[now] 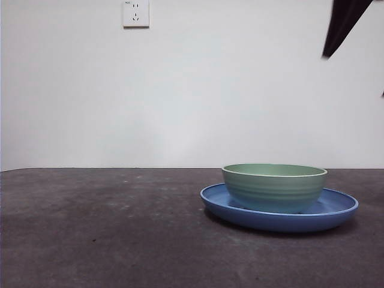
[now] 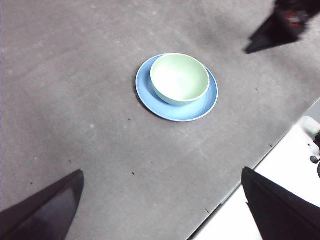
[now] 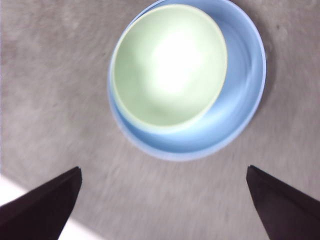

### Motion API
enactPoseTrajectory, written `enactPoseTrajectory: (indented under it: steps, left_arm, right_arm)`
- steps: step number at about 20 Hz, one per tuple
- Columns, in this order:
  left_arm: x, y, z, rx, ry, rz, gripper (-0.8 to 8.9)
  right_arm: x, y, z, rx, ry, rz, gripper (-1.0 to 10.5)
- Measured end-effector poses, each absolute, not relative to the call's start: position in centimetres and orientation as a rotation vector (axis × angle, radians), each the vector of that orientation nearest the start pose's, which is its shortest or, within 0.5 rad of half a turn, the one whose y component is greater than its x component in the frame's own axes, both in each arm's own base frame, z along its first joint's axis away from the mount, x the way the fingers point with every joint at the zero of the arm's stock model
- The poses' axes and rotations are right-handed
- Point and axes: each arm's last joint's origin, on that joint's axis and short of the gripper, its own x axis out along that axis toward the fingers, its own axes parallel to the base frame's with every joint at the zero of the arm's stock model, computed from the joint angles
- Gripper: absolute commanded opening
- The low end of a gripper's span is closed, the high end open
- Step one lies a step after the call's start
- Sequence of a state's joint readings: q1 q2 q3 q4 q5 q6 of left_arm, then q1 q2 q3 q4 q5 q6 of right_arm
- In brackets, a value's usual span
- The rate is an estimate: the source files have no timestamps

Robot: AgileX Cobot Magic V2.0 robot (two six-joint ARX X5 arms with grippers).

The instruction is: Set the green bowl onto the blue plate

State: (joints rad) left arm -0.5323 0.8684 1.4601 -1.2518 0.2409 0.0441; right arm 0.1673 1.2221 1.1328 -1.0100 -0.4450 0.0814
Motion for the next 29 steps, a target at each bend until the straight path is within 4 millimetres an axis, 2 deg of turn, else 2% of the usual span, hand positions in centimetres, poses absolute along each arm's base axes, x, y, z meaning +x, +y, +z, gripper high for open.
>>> enactPoseTrajectory:
  steps: [6,12,17,22,27,28,29]
  left_arm:
    - [7.0,-4.9,43.3,0.145,0.642,-0.763,5.0]
    - [6.7,-4.8,43.4,0.146,0.63,-0.764,5.0]
    - [6.7,-4.8,43.4,0.146,0.63,-0.764,5.0]
    - [6.7,-4.8,43.4,0.146,0.63,-0.764,5.0]
    - [6.7,-4.8,43.4,0.146,0.63,-0.764,5.0]
    - [6.7,-4.8,43.4,0.147,0.63,-0.764,5.0]
    - [6.7,-4.8,43.4,0.147,0.63,-0.764,5.0]
  right_arm:
    - [26.7,5.9,26.5,0.226,1.174,0.501,5.4]
    - [29.9,6.4,22.7,0.231,1.218,0.494,5.4]
    - [31.1,6.6,20.4,0.236,1.263,0.487,4.4]
    - [31.5,6.7,19.6,0.238,1.276,0.485,1.3]
    - [31.6,6.7,19.6,0.237,1.272,0.486,1.1]
    - [31.6,6.7,19.6,0.236,1.272,0.486,1.2]
    - [31.6,6.7,19.6,0.236,1.272,0.486,1.9]
